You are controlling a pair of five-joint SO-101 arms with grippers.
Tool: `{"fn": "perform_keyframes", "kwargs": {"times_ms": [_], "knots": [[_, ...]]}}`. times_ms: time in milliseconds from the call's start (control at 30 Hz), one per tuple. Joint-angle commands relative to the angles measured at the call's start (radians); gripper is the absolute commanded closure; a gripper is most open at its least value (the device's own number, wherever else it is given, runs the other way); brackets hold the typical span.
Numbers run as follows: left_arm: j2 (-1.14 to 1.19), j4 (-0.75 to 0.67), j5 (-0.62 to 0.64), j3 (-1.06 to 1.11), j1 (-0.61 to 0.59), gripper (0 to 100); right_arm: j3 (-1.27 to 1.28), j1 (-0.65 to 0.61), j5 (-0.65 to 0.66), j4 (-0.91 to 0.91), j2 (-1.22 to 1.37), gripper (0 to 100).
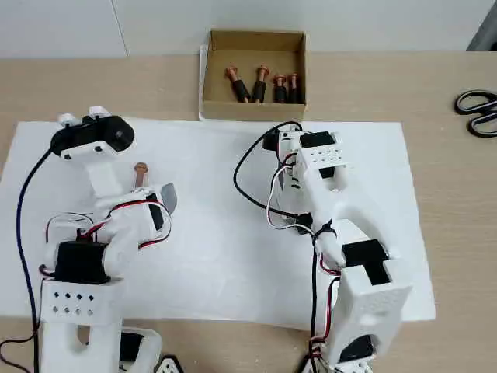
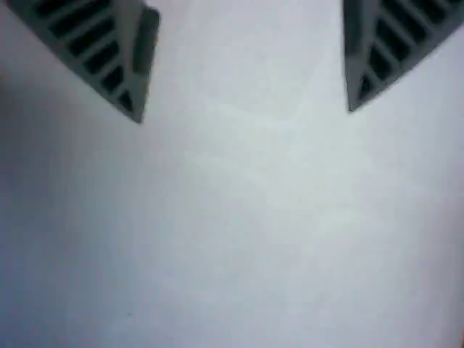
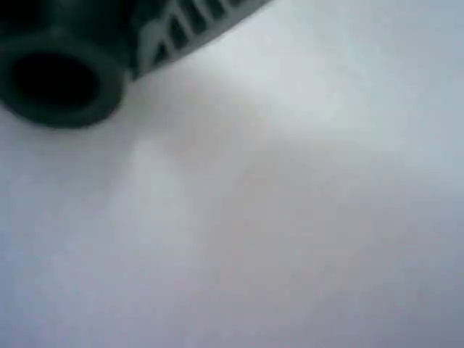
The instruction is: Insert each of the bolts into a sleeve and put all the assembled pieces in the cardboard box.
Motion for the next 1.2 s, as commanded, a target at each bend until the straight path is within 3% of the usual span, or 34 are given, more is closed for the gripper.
{"fn": "perform_keyframes", "kwargs": {"times_ms": [0, 133, 267, 600, 800, 1000, 1167], "knots": [[-0.017, -0.015, -0.006, -0.004, 0.005, 83, -0.002, -0.007, -0.011, -0.030, 0.010, 89.0], [-0.017, -0.015, -0.006, -0.004, 0.005, 83, 0.003, -0.007, -0.008, -0.027, 0.013, 89.5], [-0.017, -0.015, -0.006, -0.004, 0.005, 83, 0.003, -0.008, 0.034, -0.024, 0.013, 99.8], [-0.017, -0.020, -0.005, -0.004, -0.002, 83, -0.216, -0.002, 0.135, 0.257, -0.150, 99.4], [-0.014, -0.009, -0.002, -0.010, 0.002, 83, -0.262, 0.002, 0.138, 0.283, -0.255, 99.4], [0.046, 0.167, -0.006, -0.140, 0.000, 83, -0.264, 0.070, 0.141, 0.292, -0.260, 99.5], [0.308, 0.296, -0.106, -0.375, -0.002, 83, -0.267, 0.079, 0.143, 0.292, -0.262, 99.5]]}}
